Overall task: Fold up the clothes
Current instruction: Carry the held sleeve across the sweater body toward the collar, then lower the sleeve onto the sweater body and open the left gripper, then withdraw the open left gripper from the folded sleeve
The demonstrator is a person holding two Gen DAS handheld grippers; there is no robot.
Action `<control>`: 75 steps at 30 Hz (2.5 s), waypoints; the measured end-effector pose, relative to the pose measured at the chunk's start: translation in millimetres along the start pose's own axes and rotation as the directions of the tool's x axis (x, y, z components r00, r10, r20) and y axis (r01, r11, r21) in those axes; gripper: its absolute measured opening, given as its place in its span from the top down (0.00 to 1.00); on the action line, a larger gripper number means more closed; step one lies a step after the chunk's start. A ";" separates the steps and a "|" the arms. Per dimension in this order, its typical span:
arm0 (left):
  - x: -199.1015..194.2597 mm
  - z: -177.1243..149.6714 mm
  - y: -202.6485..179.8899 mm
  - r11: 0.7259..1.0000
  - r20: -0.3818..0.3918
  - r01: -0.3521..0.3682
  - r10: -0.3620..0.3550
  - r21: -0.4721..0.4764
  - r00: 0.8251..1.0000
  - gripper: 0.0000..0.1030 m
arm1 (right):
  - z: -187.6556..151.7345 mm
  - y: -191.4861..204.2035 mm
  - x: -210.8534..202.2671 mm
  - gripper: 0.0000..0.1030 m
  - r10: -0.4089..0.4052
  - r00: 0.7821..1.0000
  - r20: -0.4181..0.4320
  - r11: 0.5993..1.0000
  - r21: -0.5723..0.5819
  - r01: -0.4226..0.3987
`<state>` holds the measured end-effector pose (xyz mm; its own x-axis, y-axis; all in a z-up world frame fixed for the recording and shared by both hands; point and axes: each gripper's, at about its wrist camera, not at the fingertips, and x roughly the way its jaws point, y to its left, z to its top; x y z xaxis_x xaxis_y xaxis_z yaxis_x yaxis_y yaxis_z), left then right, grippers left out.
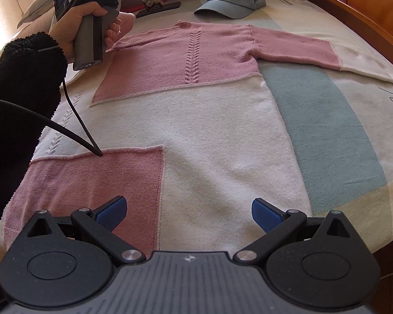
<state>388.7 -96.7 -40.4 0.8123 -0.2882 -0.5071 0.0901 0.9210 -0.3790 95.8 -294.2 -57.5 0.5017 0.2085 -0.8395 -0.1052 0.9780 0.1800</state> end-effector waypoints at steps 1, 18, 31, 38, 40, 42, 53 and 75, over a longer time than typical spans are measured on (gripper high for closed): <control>1.4 0.2 -1.3 1.000 -0.002 0.000 0.000 0.004 1.000 0.01 | 0.2 -0.2 0.1 0.00 -0.001 1.000 0.000 1.000 0.001 0.001; 26.1 -39.6 -12.3 0.980 -0.173 0.016 0.019 0.200 0.985 0.01 | -0.3 -2.5 -0.8 0.00 -0.014 1.000 0.011 1.000 0.023 0.014; 2.0 -23.7 30.6 0.985 -0.198 0.169 -0.159 0.036 0.967 0.01 | -2.5 -5.1 2.6 0.00 0.003 1.000 0.022 0.999 0.047 -0.004; 11.6 -23.9 -0.6 0.969 -0.197 0.232 -0.211 0.090 0.957 0.01 | -4.7 -11.6 3.0 0.00 0.006 1.000 0.030 0.998 0.066 -0.008; 16.6 -30.6 -14.6 0.954 -0.235 0.273 -0.239 0.124 0.942 0.01 | -5.2 -14.6 2.1 0.00 0.003 0.999 0.032 0.997 0.077 -0.005; 19.4 -38.5 -27.0 0.937 -0.268 0.307 -0.256 0.167 0.929 0.01 | -5.3 -16.6 0.7 0.00 -0.001 0.999 0.036 0.997 0.082 -0.002; -30.8 -47.2 -2.4 0.900 -0.310 0.324 -0.232 0.292 0.922 0.01 | 1.1 -16.7 2.8 0.00 -0.013 0.999 0.039 0.996 0.088 0.009; -129.5 -5.7 102.1 0.925 -0.302 0.154 -0.045 0.348 0.952 0.01 | 43.4 14.2 29.2 0.00 0.016 0.998 0.054 0.997 0.071 -0.020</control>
<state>289.4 33.2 -17.9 0.5957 -0.3950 -0.6993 0.4090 0.8985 -0.1591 146.2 -274.3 -57.2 0.5452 0.2240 -0.8078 -0.0537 0.9710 0.2330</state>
